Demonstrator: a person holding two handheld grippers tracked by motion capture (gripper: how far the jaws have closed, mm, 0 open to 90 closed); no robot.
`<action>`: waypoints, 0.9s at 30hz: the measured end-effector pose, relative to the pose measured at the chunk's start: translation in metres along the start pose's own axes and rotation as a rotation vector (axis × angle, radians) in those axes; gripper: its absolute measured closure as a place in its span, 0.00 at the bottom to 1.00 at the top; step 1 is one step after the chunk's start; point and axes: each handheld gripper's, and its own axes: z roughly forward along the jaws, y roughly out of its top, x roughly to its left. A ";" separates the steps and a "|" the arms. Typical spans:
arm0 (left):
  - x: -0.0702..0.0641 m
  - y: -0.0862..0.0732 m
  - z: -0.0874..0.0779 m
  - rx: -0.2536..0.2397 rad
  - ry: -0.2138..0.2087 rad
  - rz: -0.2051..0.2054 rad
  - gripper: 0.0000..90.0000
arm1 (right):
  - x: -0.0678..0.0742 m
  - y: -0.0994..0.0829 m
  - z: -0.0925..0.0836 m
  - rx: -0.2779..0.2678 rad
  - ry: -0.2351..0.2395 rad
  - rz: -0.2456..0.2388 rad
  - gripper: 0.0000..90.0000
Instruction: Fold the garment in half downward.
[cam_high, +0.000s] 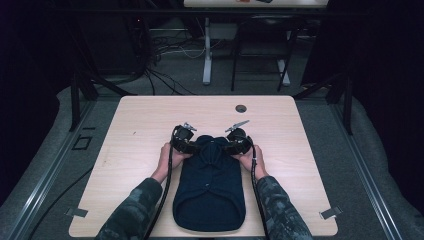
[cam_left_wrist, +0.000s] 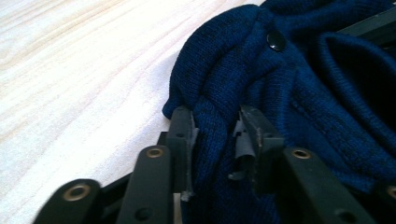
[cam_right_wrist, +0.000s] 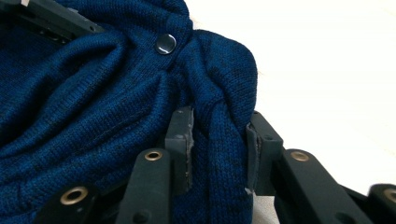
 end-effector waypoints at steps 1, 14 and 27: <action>-0.001 0.000 0.000 -0.004 0.005 0.004 0.78 | 0.002 0.000 0.000 0.003 -0.012 -0.020 0.76; -0.014 0.003 -0.012 -0.059 0.071 0.093 0.83 | 0.013 -0.001 -0.013 -0.056 -0.094 -0.115 0.79; -0.034 0.009 -0.043 -0.172 0.151 0.216 0.83 | 0.026 0.005 -0.047 -0.153 -0.183 -0.235 0.80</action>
